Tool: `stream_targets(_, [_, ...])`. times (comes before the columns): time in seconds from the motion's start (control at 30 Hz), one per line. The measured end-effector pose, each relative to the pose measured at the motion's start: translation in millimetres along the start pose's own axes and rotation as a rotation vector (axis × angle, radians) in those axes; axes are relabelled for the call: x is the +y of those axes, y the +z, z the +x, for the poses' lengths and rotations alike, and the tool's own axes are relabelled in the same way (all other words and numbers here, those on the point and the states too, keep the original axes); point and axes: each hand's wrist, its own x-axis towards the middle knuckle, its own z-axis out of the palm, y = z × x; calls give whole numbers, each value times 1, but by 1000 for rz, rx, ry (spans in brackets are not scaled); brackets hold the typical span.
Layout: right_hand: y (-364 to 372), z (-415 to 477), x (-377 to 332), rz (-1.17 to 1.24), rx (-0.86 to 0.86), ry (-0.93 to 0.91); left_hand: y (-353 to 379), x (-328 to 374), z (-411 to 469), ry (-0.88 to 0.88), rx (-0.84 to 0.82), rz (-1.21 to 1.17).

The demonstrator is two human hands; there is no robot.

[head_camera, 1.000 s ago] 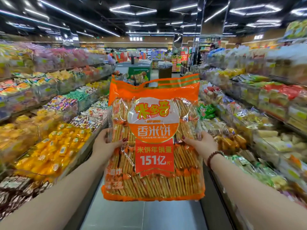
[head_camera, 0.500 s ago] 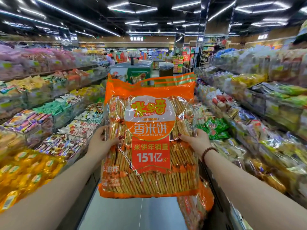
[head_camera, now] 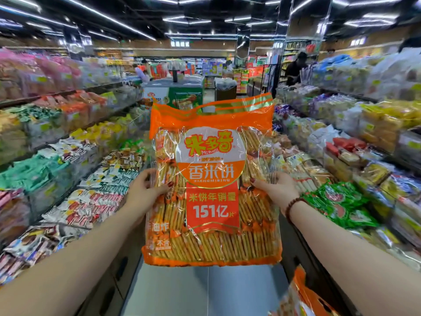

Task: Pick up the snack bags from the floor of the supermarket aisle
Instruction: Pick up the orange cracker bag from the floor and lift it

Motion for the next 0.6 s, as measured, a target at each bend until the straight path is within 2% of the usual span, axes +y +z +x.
stream_targets(0.2, [48, 131, -1, 6, 20, 10, 24, -18, 143, 7, -6, 20])
stream_targets(0.43, [96, 320, 27, 8, -4, 46, 85, -54, 318, -26, 13, 78])
stream_targets(0.6, [121, 458, 18, 19, -39, 58, 125, -46, 441, -46, 24, 85])
